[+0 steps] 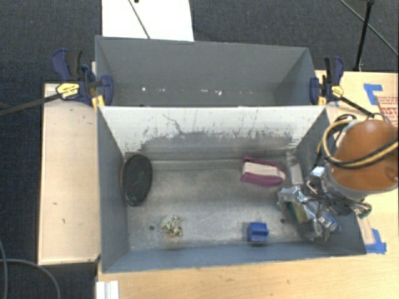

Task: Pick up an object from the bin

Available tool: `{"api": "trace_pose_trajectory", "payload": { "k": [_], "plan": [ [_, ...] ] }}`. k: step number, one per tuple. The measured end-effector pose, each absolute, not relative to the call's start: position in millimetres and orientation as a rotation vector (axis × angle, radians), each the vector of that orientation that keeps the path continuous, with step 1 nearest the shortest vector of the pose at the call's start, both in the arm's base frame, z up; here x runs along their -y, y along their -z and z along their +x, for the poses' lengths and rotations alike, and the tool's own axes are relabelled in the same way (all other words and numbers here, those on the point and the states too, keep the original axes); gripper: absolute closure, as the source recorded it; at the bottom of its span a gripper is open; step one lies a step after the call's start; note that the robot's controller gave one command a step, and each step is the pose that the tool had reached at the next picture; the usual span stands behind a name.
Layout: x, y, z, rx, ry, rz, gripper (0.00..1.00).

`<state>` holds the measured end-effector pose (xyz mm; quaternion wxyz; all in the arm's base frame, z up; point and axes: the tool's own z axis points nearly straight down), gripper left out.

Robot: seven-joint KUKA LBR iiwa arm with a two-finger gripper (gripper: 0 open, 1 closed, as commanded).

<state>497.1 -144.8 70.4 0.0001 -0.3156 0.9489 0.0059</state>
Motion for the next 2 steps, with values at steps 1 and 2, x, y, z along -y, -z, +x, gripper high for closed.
{"api": "trace_pose_trajectory", "payload": {
  "k": [1, 2],
  "plan": [
    [147.7, -71.4, 498.2, -2.977, -0.008, -0.995, 1.00],
    [146.0, -72.0, 499.4, -2.973, -0.011, -0.994, 0.00]
  ]
}}
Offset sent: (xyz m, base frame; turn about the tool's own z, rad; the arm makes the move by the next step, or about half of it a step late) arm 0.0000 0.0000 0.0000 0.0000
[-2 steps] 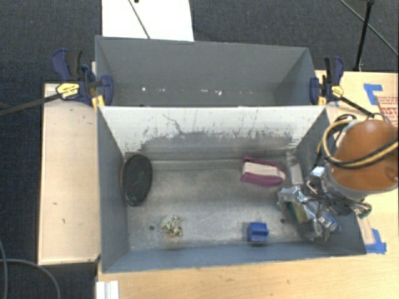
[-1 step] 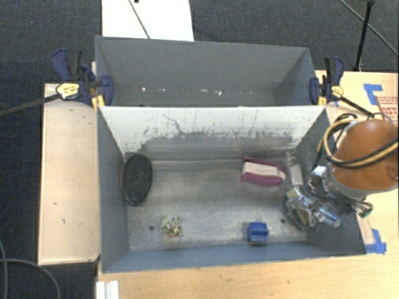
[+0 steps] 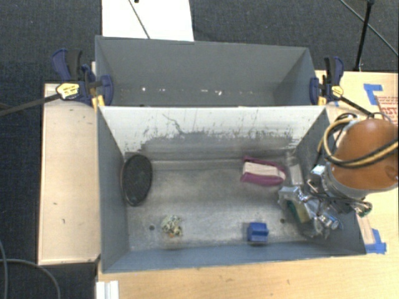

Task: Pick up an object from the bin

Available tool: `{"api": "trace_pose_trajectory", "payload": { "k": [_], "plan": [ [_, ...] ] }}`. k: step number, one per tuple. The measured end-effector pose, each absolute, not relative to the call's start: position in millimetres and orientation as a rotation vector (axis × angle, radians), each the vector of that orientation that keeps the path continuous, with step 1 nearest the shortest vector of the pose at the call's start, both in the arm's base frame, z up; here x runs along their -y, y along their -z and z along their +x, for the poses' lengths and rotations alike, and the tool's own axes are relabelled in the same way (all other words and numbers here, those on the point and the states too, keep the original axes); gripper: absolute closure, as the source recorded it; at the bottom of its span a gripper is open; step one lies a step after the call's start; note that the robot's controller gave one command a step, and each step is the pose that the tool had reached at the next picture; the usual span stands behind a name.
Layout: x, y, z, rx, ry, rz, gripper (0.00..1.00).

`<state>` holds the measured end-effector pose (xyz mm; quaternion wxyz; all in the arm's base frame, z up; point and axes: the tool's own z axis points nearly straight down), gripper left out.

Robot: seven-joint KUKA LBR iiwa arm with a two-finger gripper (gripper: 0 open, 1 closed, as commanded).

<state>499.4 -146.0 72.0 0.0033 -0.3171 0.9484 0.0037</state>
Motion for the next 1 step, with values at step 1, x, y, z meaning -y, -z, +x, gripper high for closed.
{"api": "trace_pose_trajectory", "payload": {
  "k": [1],
  "plan": [
    [148.3, -71.6, 498.4, -2.975, -0.006, -0.999, 1.00]
  ]
}}
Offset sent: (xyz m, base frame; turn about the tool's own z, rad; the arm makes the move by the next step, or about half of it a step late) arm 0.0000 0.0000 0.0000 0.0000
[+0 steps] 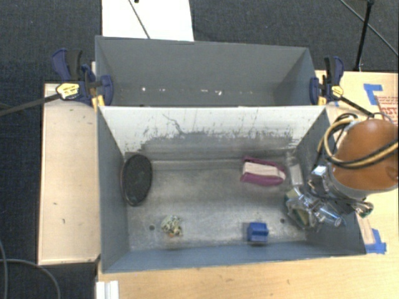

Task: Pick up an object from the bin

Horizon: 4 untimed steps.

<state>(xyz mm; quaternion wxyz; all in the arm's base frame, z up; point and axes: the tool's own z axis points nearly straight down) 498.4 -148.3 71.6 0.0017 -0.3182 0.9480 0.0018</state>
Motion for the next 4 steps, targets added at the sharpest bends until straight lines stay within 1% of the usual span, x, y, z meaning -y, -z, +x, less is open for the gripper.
{"api": "trace_pose_trajectory", "payload": {
  "k": [1, 2, 3, 4],
  "plan": [
    [146.2, -72.0, 499.3, -2.973, -0.011, -0.995, 0.00],
    [148.4, -71.6, 498.4, -2.975, -0.005, -0.999, 1.00],
    [98.2, -106.8, 518.8, -2.955, -0.001, -1.047, 1.00],
    [101.2, -105.0, 517.3, -2.962, -0.002, -1.040, 0.00]
  ]
}}
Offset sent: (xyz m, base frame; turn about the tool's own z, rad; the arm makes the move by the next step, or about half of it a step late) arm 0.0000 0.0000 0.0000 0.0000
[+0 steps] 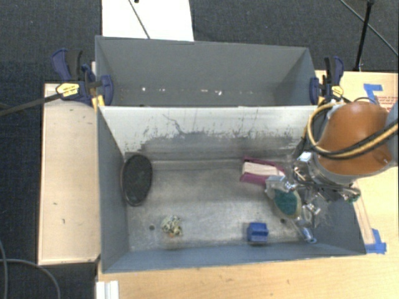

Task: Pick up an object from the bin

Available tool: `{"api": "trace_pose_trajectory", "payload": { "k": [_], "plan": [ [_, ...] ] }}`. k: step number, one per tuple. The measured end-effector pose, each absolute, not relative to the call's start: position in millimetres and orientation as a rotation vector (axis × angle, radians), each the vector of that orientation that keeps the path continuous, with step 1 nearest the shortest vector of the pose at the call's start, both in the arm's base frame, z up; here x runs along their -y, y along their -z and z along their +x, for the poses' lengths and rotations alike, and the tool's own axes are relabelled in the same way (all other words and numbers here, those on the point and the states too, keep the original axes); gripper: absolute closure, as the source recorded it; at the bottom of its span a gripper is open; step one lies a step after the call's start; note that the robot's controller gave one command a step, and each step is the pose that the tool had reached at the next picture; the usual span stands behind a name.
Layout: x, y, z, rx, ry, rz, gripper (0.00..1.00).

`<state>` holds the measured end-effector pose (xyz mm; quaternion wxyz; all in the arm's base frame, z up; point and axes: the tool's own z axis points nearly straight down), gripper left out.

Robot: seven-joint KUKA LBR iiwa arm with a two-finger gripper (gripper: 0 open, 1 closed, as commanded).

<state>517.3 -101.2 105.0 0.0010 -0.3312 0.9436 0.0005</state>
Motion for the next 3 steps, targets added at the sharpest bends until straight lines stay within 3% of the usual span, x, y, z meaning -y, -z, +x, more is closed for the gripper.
{"api": "trace_pose_trajectory", "payload": {
  "k": [1, 2, 3],
  "plan": [
    [137.2, -70.3, 530.9, -2.941, -0.007, -1.093, 0.00],
    [134.5, -74.5, 535.3, -2.925, 0.001, -1.092, 1.00],
    [135.5, -234.6, 516.2, -2.928, 0.008, -1.115, 1.00]
  ]
}}
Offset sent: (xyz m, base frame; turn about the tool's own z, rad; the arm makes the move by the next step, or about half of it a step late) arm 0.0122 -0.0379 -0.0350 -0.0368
